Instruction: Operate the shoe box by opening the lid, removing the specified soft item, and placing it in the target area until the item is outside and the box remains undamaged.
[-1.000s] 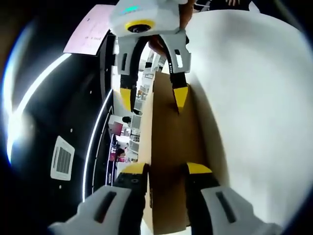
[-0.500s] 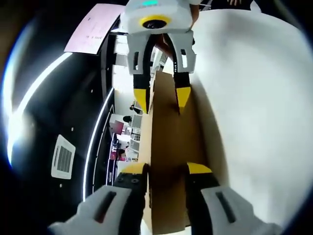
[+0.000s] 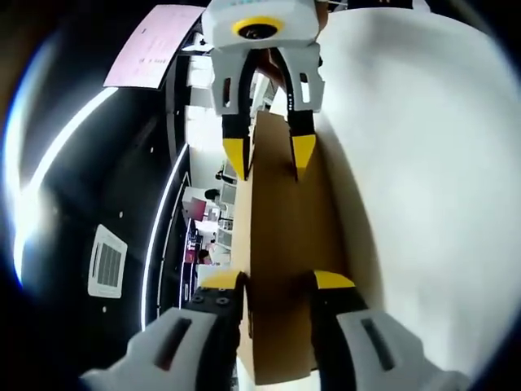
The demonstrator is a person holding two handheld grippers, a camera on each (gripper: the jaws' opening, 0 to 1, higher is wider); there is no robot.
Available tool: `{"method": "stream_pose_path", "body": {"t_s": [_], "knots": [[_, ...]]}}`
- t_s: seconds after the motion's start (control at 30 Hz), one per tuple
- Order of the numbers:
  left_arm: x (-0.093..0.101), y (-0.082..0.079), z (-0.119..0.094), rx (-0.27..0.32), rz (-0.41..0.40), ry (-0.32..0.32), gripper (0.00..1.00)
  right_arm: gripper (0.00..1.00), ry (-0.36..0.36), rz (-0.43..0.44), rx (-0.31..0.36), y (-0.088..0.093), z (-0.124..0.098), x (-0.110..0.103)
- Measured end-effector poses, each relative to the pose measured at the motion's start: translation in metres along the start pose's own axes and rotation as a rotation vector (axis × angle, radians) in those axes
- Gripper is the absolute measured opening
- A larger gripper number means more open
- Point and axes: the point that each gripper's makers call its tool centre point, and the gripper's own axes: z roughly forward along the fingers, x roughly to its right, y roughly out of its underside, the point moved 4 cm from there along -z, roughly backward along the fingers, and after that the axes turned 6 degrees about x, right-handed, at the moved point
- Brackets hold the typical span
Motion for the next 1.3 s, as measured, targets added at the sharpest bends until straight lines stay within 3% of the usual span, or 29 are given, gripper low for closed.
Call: {"method": "stream_pose_path", "body": {"t_s": [0.77,1.3], "knots": [[-0.002,-0.0006,0.0018,-0.01,-0.045,0.006,0.3,0.3,0.011,-0.009,0.0,-0.0005,-0.0015,0.001],[-0.0068,-0.0027,0.0024,-0.038,-0.021,0.011,0.32,0.29,0.004,-0.007,0.013,-0.002,-0.0041,0.0082]]}}
